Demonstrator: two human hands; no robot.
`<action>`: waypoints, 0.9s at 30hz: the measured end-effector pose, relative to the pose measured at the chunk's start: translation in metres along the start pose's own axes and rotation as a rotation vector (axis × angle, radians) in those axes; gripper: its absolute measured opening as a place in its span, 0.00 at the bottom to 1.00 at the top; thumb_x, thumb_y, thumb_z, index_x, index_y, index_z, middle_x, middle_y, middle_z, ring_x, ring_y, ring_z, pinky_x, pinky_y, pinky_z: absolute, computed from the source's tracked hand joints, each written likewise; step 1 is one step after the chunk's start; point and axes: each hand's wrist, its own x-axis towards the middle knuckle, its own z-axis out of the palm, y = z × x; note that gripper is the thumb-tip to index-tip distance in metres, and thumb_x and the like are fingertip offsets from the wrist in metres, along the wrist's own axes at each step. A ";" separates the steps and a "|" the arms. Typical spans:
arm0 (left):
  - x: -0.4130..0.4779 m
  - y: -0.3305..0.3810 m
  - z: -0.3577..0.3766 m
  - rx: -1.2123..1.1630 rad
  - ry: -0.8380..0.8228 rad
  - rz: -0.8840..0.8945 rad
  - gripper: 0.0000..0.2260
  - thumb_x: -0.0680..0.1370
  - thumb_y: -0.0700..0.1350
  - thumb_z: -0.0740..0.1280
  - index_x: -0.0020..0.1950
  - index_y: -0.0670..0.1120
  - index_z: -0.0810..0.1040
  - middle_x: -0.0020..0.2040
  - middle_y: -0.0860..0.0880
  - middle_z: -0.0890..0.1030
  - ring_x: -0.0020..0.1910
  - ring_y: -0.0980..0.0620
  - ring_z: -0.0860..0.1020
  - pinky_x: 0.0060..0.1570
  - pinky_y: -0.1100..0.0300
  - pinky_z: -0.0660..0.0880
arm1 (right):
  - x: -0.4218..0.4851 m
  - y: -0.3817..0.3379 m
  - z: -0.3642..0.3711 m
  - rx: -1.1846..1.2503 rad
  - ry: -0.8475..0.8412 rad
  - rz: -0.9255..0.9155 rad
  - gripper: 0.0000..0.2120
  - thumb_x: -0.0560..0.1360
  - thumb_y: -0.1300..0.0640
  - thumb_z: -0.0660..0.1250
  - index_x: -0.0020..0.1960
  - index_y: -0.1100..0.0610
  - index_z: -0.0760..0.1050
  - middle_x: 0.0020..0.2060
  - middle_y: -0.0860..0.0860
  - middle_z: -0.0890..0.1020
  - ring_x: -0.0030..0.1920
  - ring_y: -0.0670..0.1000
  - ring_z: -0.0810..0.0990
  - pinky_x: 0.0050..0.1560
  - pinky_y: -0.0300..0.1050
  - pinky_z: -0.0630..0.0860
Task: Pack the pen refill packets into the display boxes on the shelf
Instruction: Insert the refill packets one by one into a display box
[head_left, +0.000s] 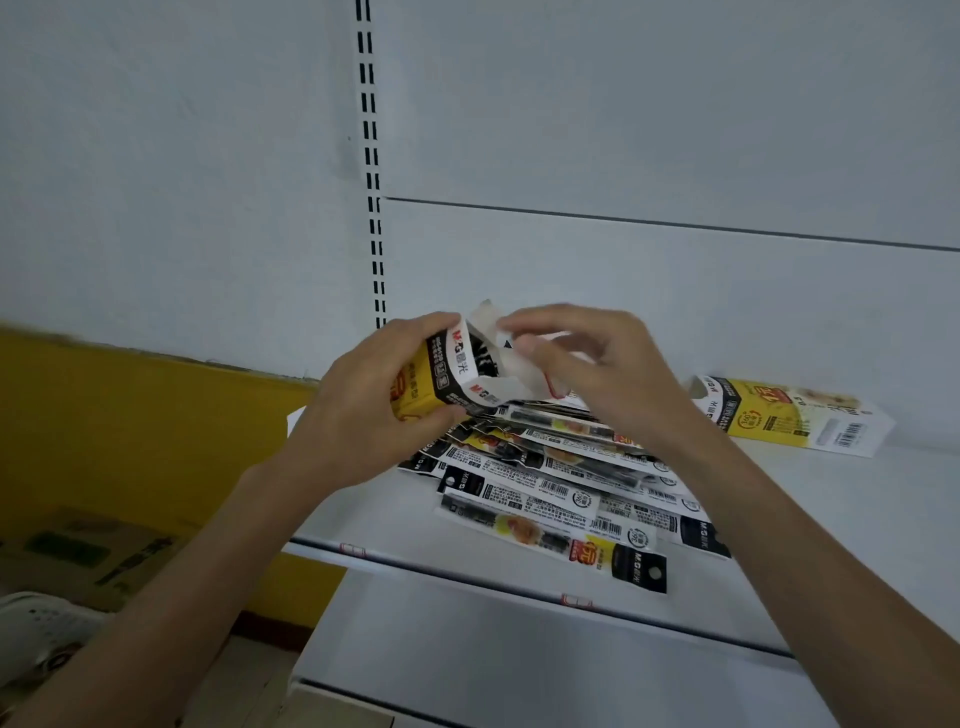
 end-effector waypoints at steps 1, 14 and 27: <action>0.000 -0.001 -0.001 -0.014 0.009 -0.009 0.30 0.66 0.51 0.71 0.67 0.51 0.67 0.54 0.57 0.73 0.52 0.63 0.70 0.48 0.72 0.68 | -0.002 0.003 -0.008 -0.051 0.077 0.001 0.07 0.74 0.56 0.68 0.50 0.47 0.80 0.47 0.42 0.82 0.48 0.43 0.80 0.49 0.35 0.77; -0.002 -0.007 0.003 0.081 0.053 -0.073 0.32 0.67 0.57 0.74 0.65 0.44 0.71 0.56 0.51 0.72 0.50 0.62 0.69 0.43 0.76 0.66 | -0.034 0.069 -0.025 -0.486 -0.362 0.284 0.08 0.68 0.50 0.74 0.45 0.50 0.81 0.39 0.45 0.82 0.40 0.41 0.78 0.43 0.36 0.76; -0.005 -0.008 0.001 -0.016 0.015 -0.195 0.31 0.66 0.65 0.68 0.64 0.50 0.71 0.46 0.58 0.75 0.42 0.60 0.75 0.39 0.66 0.73 | -0.034 0.073 -0.027 -0.685 -0.368 0.176 0.05 0.71 0.56 0.68 0.43 0.49 0.73 0.44 0.48 0.80 0.46 0.50 0.77 0.50 0.53 0.75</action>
